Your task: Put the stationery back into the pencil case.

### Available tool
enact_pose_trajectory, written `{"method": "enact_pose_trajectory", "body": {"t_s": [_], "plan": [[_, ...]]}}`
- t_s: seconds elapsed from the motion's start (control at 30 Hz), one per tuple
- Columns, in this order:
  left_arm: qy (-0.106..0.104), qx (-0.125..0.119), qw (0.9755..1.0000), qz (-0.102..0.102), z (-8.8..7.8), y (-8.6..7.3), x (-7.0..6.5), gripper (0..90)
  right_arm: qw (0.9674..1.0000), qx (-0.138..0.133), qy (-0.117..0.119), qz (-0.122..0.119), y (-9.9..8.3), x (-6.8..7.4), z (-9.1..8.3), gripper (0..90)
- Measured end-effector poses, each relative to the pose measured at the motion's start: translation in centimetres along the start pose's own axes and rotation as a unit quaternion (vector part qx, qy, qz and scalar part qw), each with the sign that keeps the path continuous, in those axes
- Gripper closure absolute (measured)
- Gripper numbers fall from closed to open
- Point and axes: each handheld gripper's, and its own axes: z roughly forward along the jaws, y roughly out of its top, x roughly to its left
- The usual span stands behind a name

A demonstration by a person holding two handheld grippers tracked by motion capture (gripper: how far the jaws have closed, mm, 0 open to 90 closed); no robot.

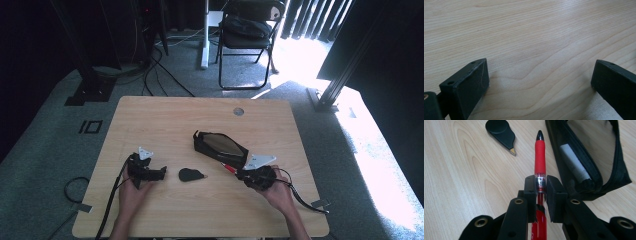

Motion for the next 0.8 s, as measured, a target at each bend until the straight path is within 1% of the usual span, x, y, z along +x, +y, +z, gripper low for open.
{"method": "enact_pose_trajectory", "body": {"t_s": [0.8], "plan": [[0.0, 0.0, 1.0, 0.0, 0.0, 0.0, 0.0, 1.9, 0.9997, -0.016, -0.014, -0.009, 1.4, -0.7, -1.5, 79.3]]}}
